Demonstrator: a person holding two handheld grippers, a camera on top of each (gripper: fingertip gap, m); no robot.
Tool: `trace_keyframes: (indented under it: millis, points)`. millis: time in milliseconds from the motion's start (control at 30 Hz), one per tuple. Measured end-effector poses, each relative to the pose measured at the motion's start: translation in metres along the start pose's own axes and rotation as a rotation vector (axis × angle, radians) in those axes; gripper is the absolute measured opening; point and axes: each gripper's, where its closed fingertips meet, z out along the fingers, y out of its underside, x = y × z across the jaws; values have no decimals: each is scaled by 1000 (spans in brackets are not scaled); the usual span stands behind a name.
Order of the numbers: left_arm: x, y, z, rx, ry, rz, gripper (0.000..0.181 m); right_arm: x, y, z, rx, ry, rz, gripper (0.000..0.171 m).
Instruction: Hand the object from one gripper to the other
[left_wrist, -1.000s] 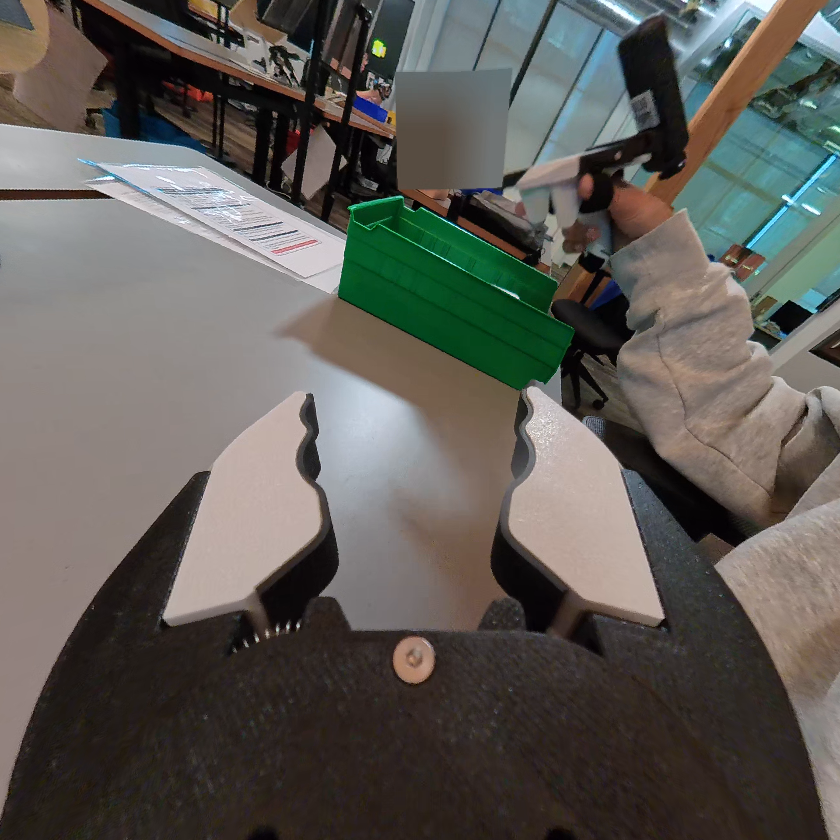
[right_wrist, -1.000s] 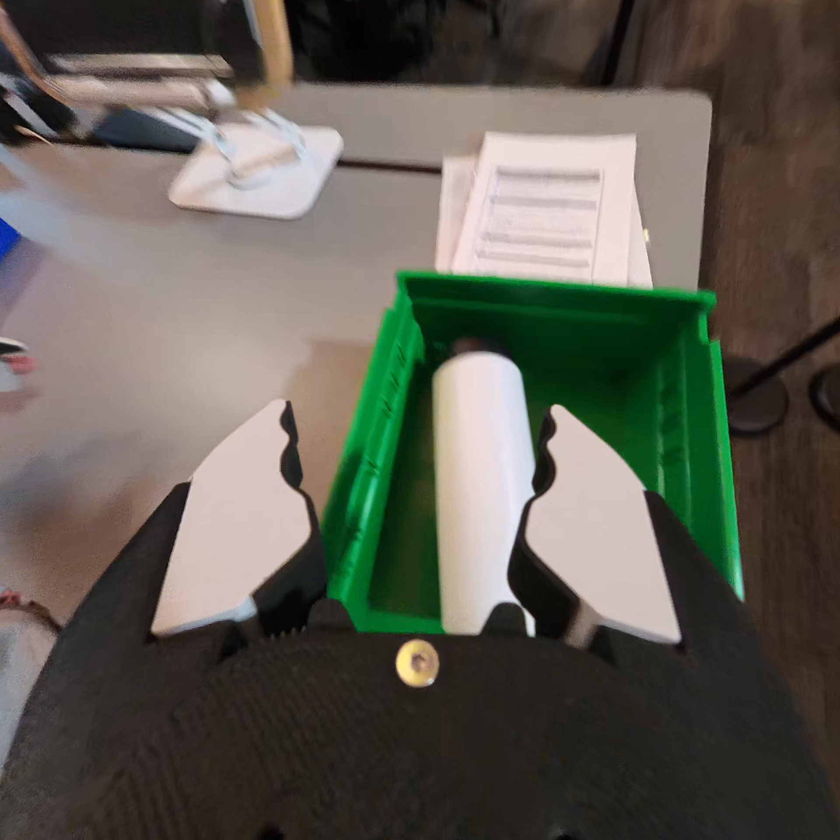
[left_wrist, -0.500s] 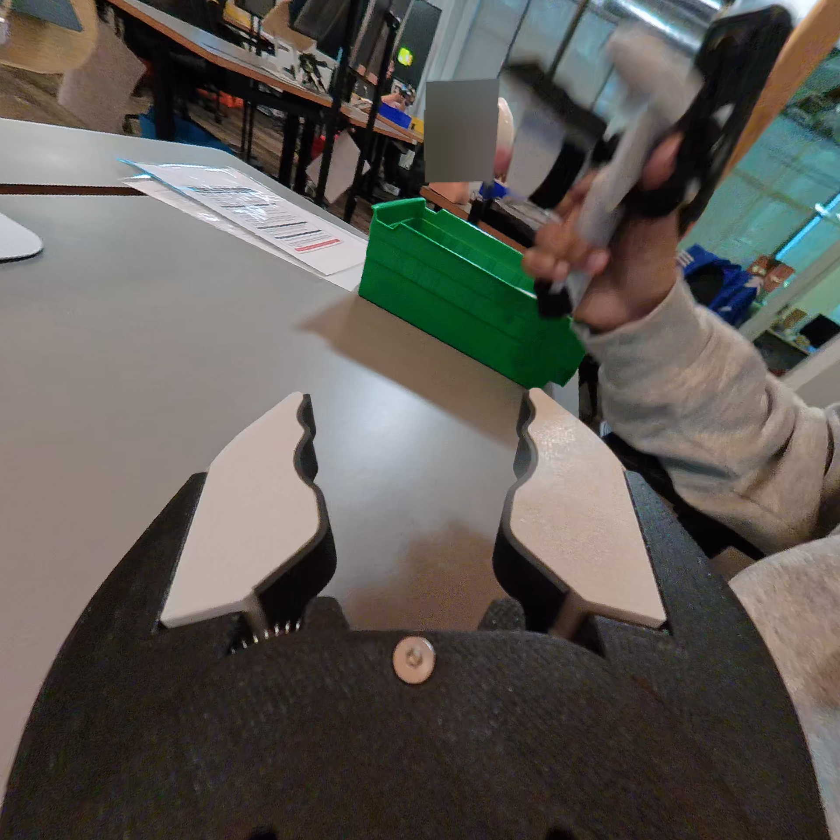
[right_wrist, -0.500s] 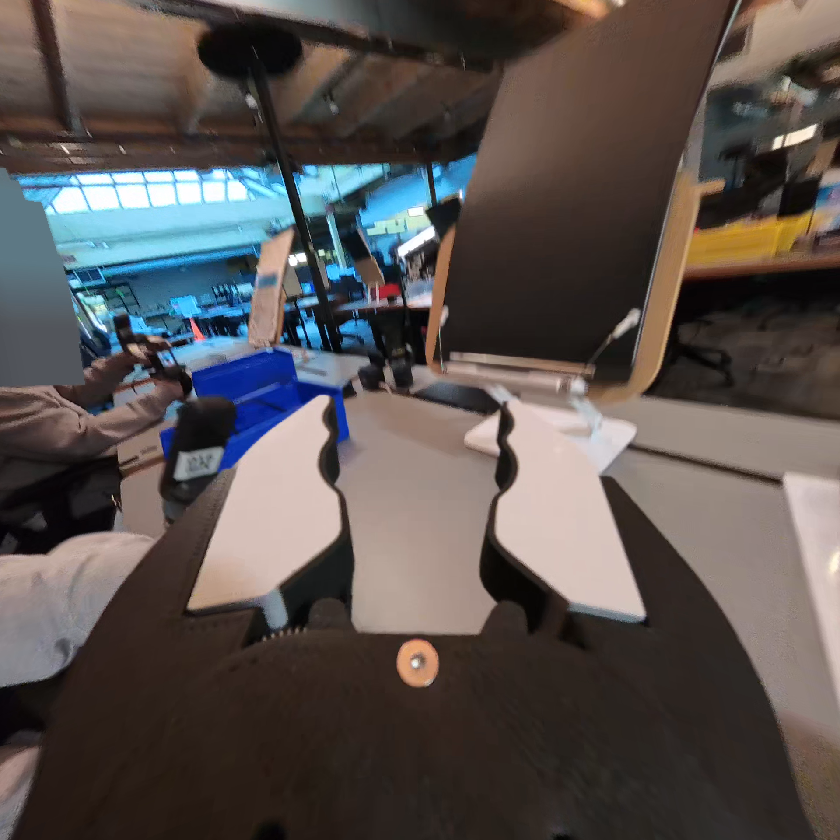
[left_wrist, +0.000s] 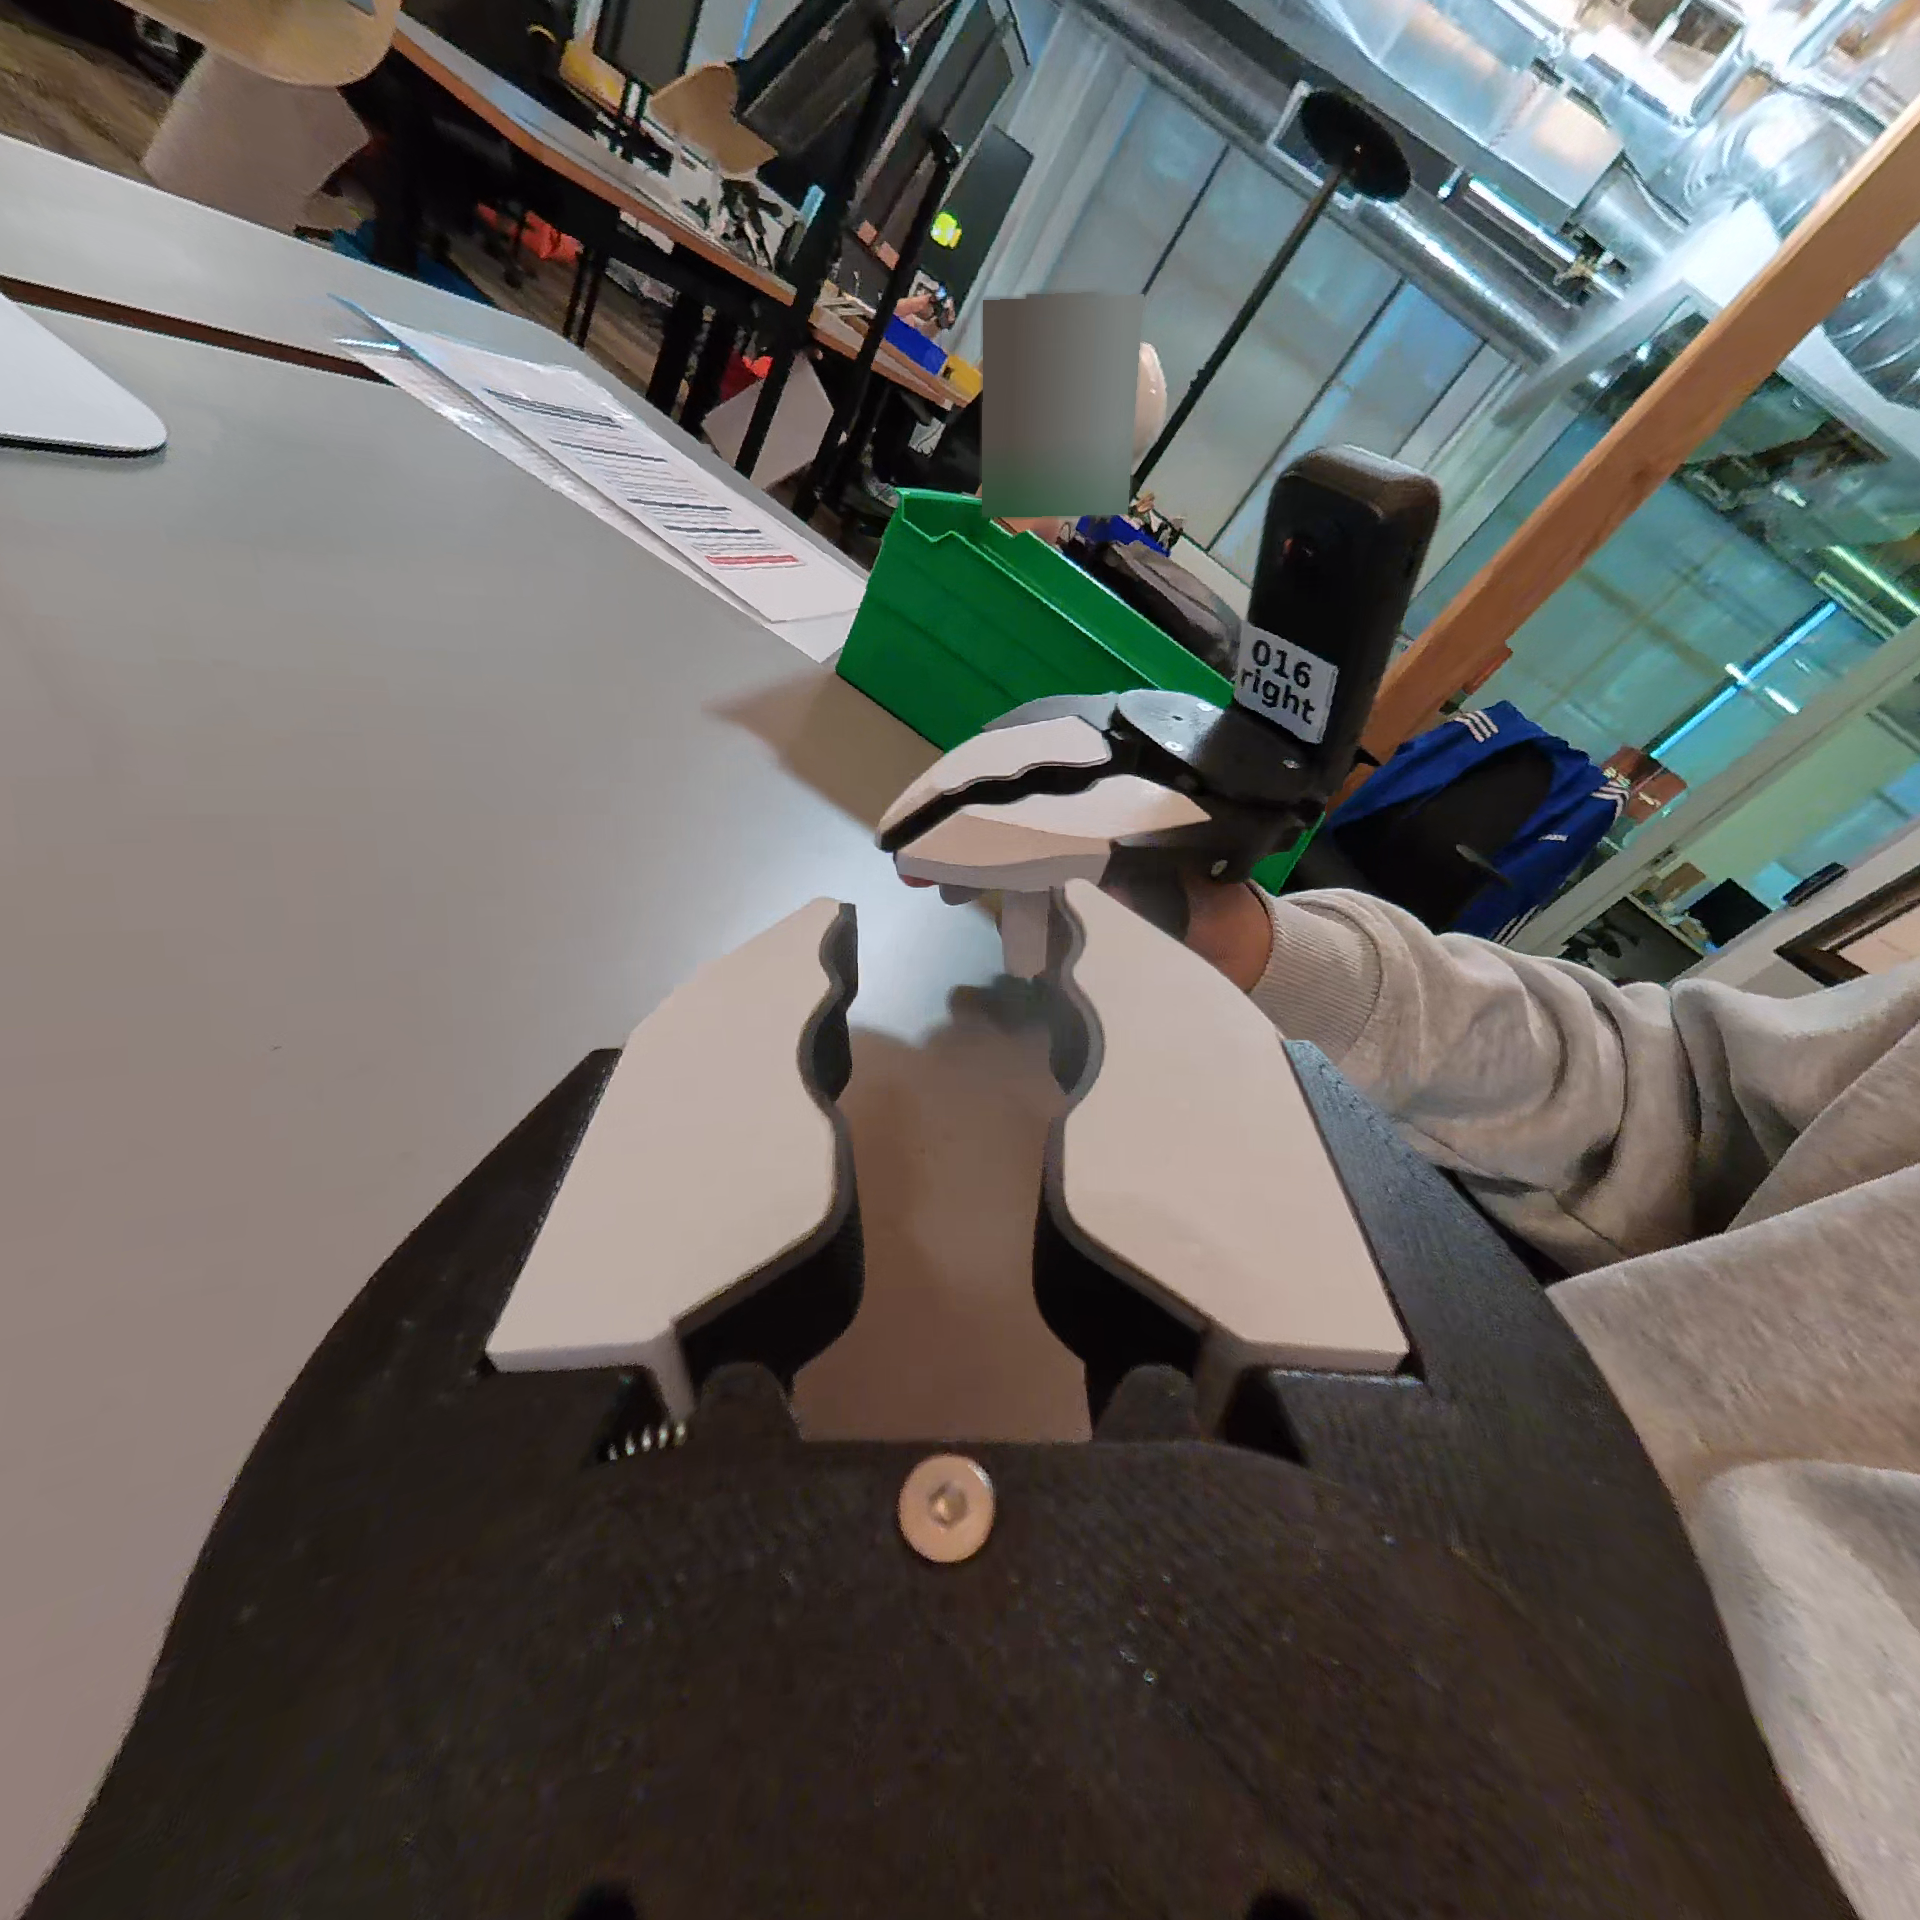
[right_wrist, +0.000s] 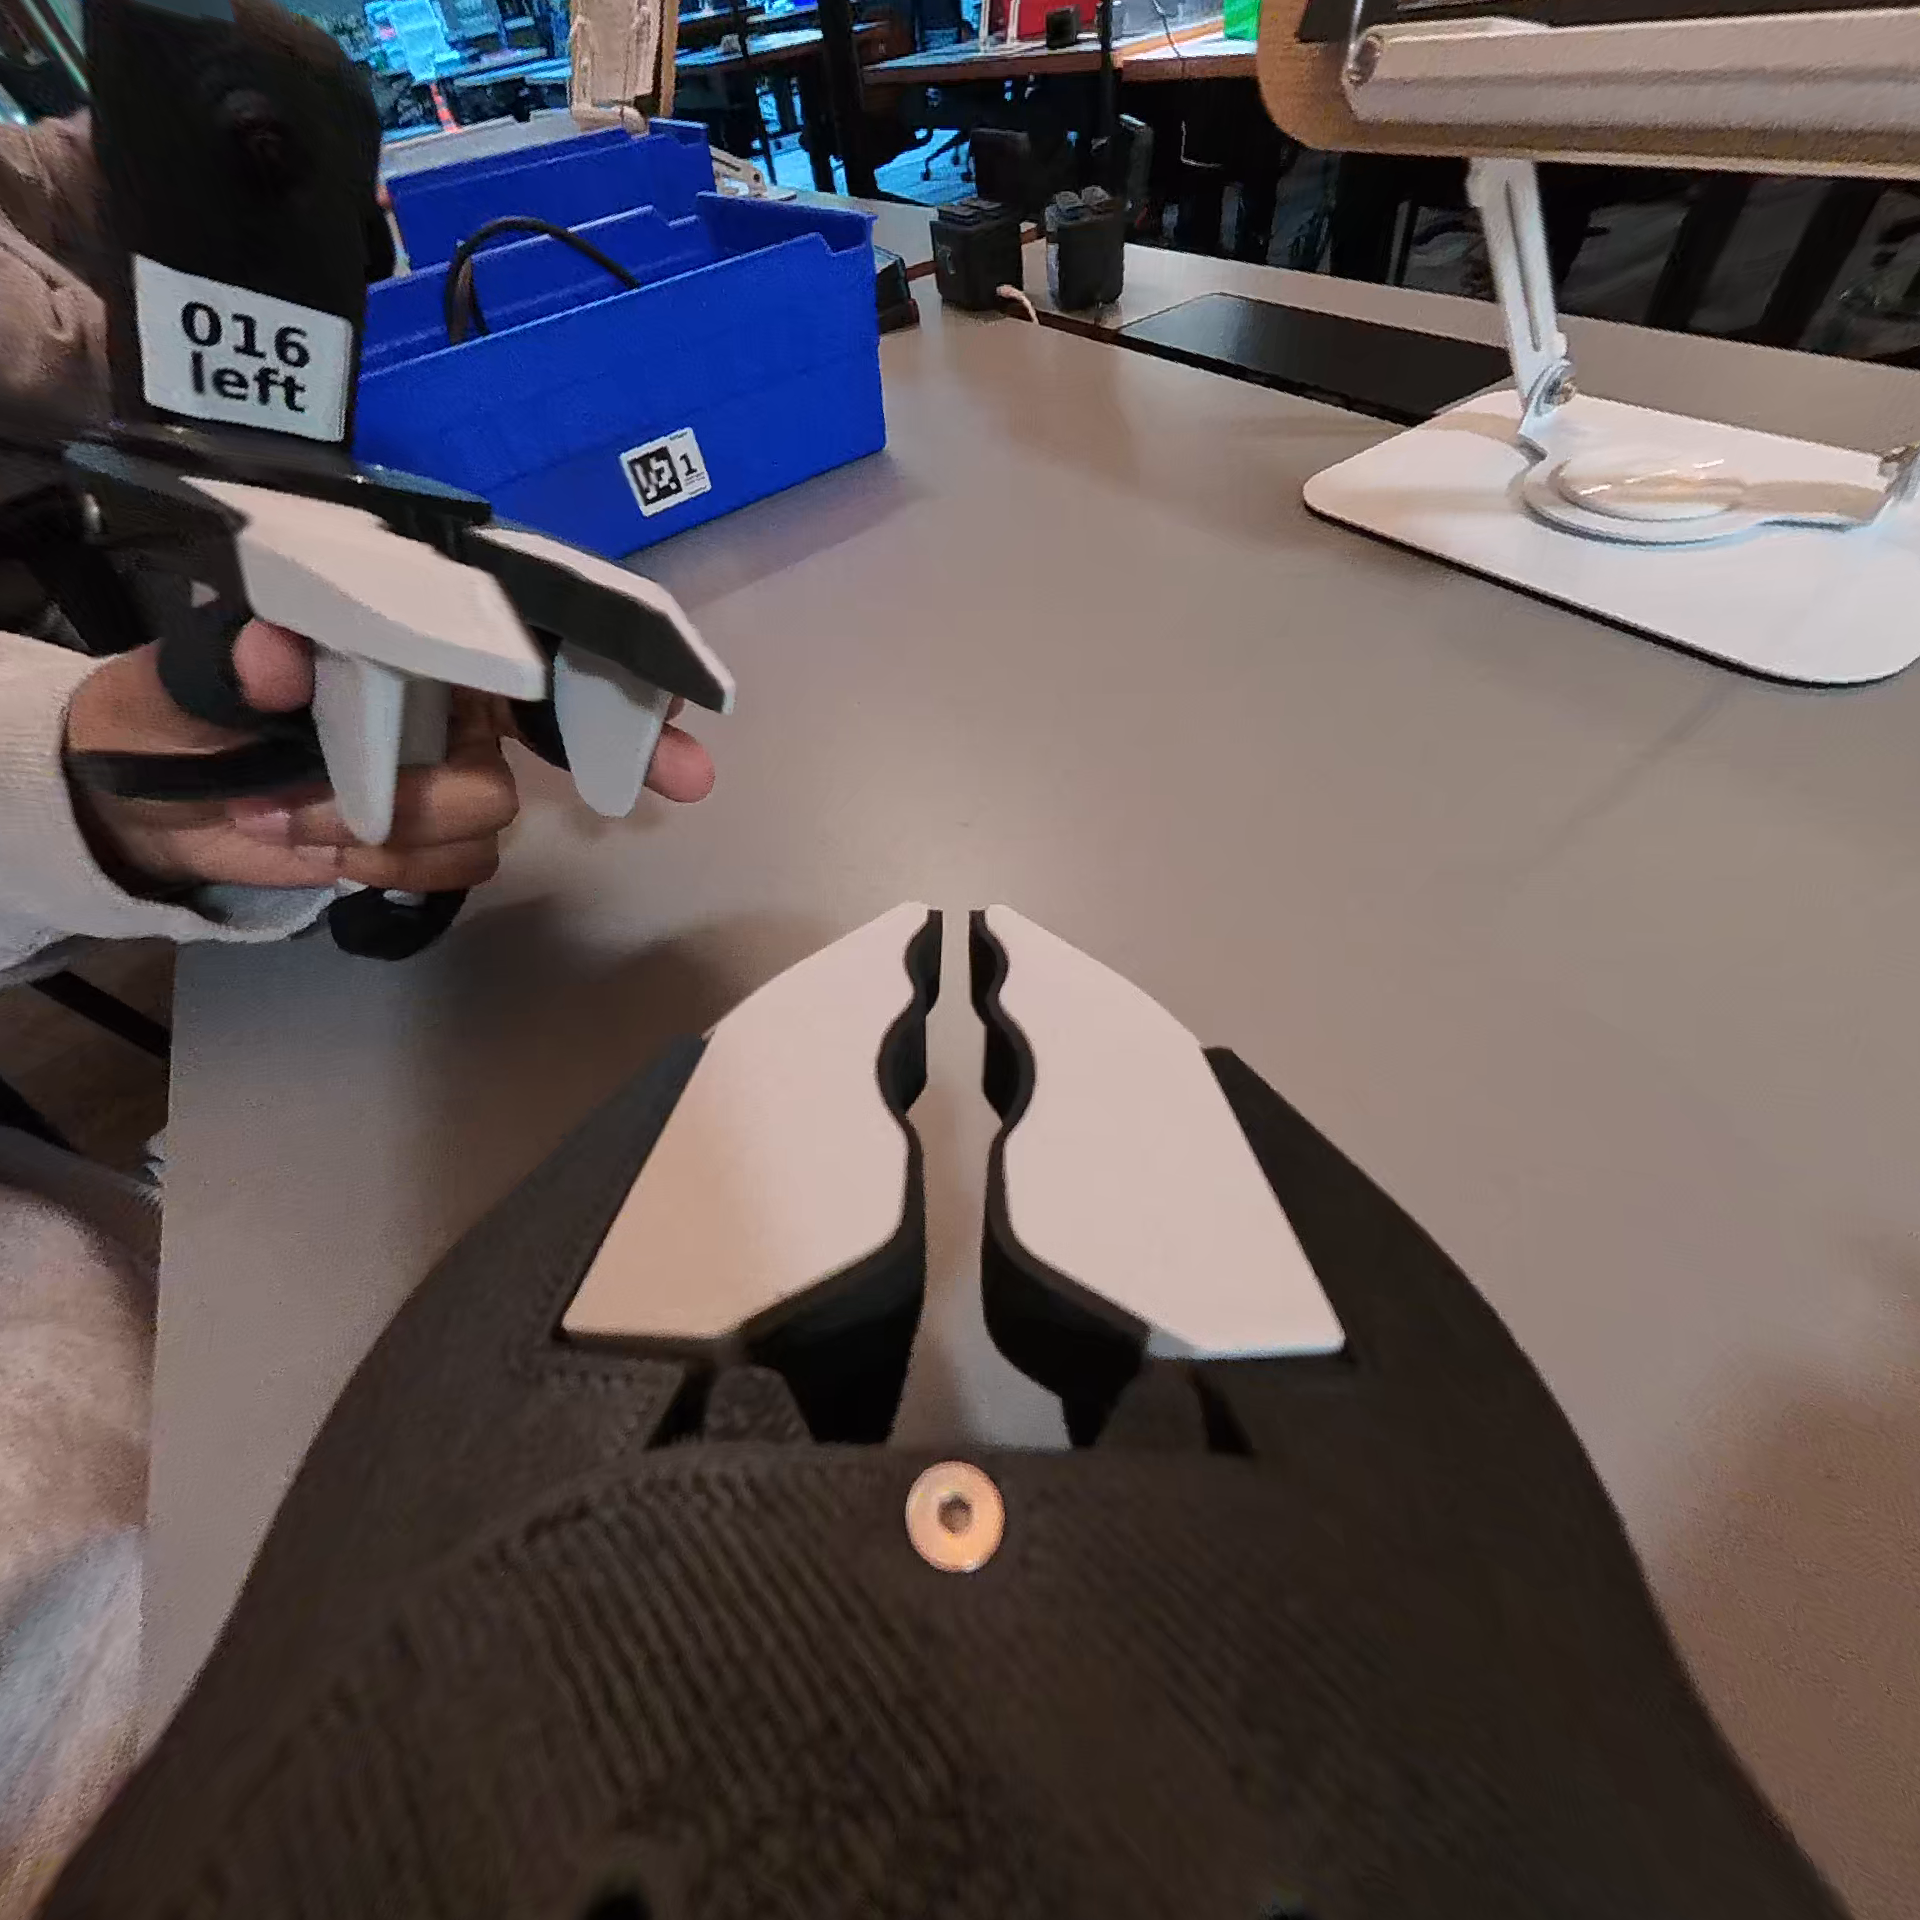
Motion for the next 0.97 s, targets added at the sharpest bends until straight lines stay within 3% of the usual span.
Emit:
trace_keyframes:
  millis: [333,700,800,900,967]
  points:
    - [-5,8,5,-54,-85,128,9,-4,-1,-5,15,-38,17,9]
    - [3,-9,2,-10,-133,173,5,-6,3,-1,-19,-46,16,13]
    - [-1,-52,-24,40,-253,260,5,-7,3,-1,-21,-46,11,14]
    - [-6,-118,-86,98,-421,394,2,-8,3,-1,-19,-48,1,14]
    - [-13,-144,-136,11,-530,418,3,-9,4,-1,-25,-50,-4,14]
